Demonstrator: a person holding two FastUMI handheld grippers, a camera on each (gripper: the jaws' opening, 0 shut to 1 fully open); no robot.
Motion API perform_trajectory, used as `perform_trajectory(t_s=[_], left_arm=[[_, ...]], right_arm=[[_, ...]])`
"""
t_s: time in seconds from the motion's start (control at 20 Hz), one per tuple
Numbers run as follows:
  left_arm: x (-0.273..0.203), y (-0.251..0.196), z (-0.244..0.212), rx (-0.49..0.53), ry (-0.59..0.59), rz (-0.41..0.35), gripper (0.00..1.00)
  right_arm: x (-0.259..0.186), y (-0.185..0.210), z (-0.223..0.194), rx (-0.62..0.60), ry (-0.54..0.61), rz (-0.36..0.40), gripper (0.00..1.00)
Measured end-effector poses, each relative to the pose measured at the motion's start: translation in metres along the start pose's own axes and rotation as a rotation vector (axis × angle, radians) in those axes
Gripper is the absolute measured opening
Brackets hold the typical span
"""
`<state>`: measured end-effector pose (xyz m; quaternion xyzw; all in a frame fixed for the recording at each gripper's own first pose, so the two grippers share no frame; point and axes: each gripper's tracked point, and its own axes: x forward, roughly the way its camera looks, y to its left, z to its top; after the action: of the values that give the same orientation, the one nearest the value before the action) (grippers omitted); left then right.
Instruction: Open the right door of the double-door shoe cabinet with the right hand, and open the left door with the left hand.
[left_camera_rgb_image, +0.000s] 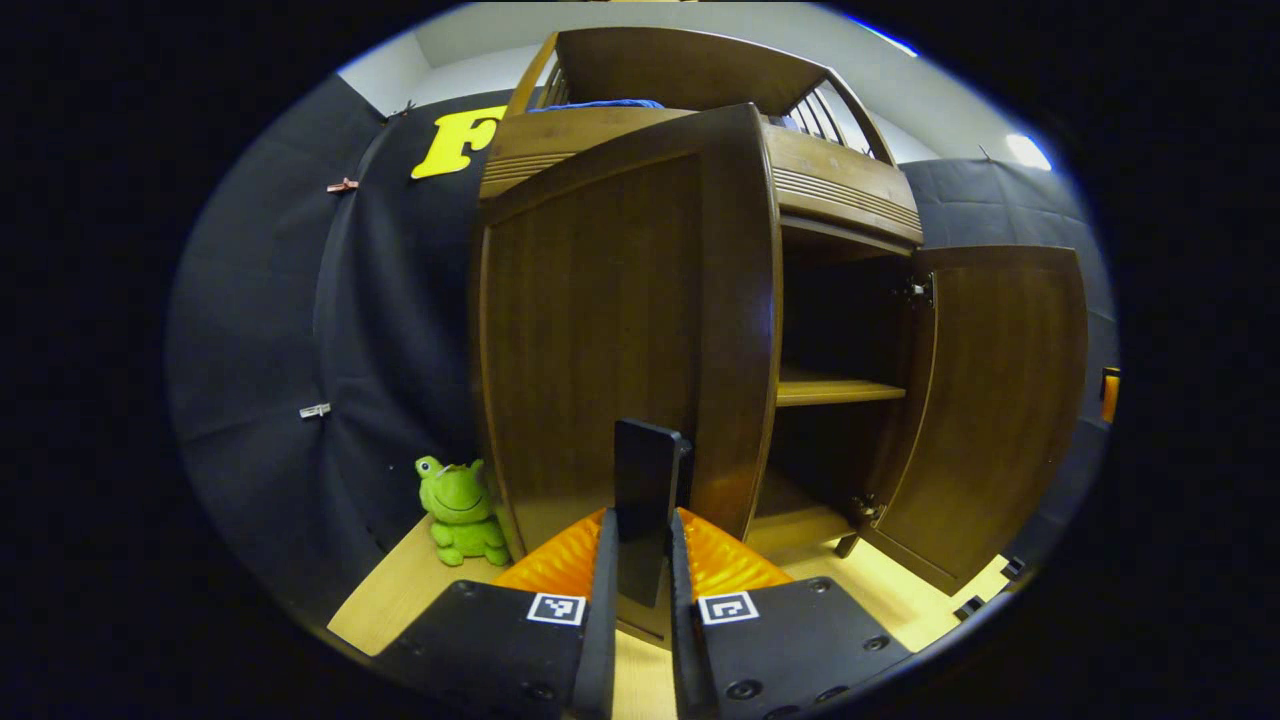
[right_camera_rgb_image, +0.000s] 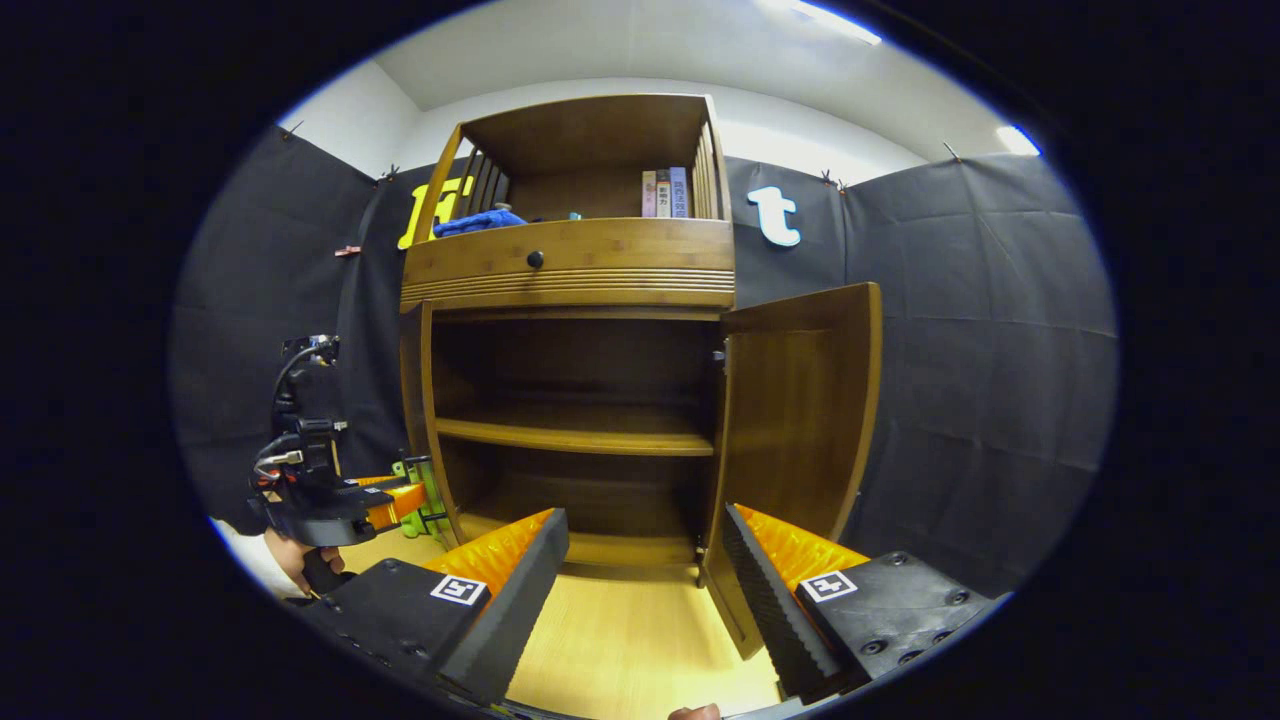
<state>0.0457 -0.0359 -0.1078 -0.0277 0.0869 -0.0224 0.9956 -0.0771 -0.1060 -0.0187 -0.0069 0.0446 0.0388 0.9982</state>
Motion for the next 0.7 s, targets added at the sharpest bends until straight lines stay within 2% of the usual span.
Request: perform_trajectory(t_s=[0.05,0.3,0.5,0.7], left_arm=[[-0.006,0.006,-0.002,-0.003,0.0,0.003,0.27],[-0.032,0.036,-0.003,0.02,-0.011,0.021,0.21],[-0.036,0.047,-0.009,0.029,-0.011,-0.012,0.2],[-0.043,0.068,-0.011,0.028,-0.015,0.019,0.2]], right_arm=[[-0.003,0.008,0.0,0.0,-0.001,0.007,0.98],[-0.013,0.043,-0.001,-0.005,-0.004,0.036,0.96],[-0.021,0.065,-0.001,-0.007,-0.014,0.051,0.96],[-0.021,0.079,-0.001,-0.009,-0.017,0.061,0.98]])
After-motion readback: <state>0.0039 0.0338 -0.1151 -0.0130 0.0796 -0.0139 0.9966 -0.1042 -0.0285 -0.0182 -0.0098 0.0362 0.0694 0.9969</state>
